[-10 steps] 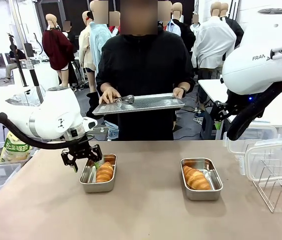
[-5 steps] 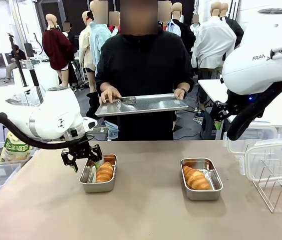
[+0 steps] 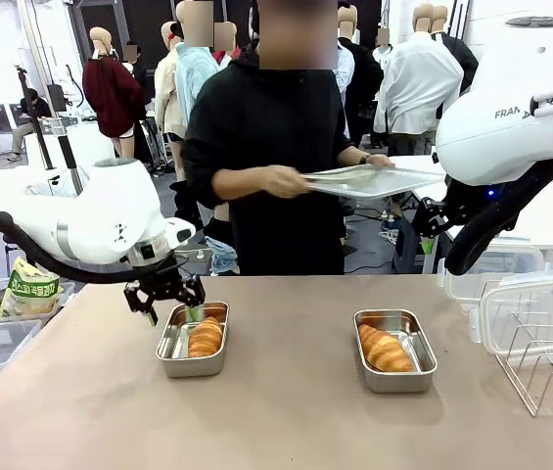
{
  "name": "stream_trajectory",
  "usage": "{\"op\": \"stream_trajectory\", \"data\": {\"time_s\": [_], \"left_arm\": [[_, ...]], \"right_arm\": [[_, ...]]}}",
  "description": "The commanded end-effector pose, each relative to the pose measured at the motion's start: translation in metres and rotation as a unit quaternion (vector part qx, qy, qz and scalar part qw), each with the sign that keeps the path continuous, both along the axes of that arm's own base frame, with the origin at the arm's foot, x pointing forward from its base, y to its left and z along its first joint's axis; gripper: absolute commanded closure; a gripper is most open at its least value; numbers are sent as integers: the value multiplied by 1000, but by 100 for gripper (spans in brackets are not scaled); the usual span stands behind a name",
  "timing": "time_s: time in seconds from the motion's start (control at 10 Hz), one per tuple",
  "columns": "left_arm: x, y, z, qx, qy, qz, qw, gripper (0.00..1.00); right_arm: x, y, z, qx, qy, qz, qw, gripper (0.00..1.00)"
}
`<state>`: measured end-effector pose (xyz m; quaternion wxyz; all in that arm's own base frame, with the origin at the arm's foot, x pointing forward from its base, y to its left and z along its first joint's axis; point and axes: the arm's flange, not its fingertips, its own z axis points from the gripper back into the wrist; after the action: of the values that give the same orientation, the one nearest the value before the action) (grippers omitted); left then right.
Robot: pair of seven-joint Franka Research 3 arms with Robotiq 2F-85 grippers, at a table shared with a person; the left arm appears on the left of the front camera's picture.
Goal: Place the bread in airtight containers.
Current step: Pick up one Airtight Container lid and hand it to the human.
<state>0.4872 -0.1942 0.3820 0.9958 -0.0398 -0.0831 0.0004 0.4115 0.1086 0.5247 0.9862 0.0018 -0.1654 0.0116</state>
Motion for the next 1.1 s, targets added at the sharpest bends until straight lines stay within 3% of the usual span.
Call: {"op": "stream_trajectory", "data": {"time_s": [0.0,0.2,0.4,1.0], "left_arm": [[-26,-9,54,-3,-32,-65,997,10],[-44,-12,108,-43,-59,-149,986,10],[-51,-14,135,-52,-78,-193,977,10],[-56,-23,147,-44,-96,-194,975,10]], "right_arm": [[0,1,0,0,-1,-7,1000,0],[0,1,0,0,-1,-7,1000,0],[0,1,0,0,-1,-7,1000,0],[0,1,0,0,-1,-7,1000,0]]}}
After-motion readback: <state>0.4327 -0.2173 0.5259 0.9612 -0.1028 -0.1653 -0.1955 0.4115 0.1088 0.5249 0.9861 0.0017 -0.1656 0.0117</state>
